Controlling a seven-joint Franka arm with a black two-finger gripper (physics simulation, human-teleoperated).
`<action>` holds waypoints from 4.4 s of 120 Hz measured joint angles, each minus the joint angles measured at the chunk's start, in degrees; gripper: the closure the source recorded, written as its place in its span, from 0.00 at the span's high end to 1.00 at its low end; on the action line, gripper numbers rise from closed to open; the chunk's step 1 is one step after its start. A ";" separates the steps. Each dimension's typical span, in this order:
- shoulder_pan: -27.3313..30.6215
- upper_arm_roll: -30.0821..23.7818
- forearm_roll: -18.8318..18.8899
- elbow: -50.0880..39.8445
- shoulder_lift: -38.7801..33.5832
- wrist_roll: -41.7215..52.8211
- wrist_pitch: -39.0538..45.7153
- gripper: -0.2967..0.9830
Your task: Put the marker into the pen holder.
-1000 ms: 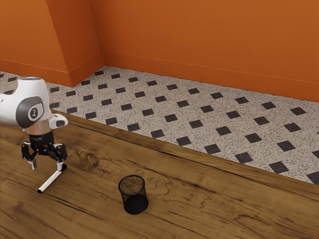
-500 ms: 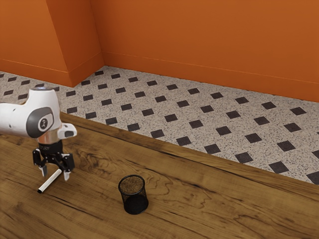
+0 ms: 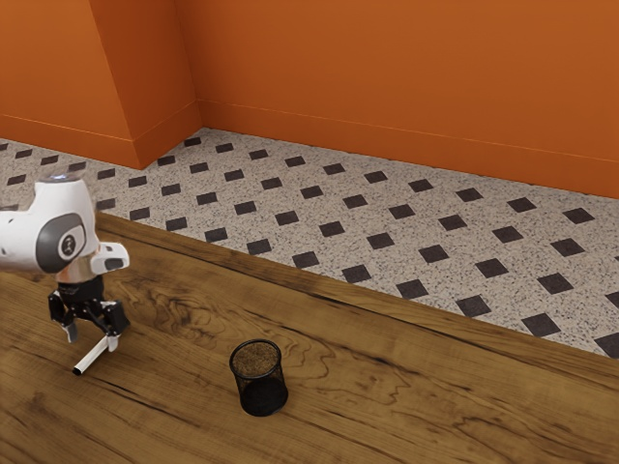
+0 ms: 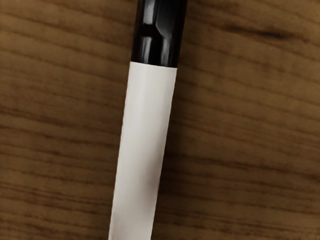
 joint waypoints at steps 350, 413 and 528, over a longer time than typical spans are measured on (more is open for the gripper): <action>-0.87 -41.92 -1.02 -11.75 -22.51 -14.08 36.24 0.15; -0.03 -42.68 -1.00 -17.83 -22.56 -19.66 45.93 0.15; -16.61 -9.35 0.10 46.57 -10.13 -23.31 -27.00 0.76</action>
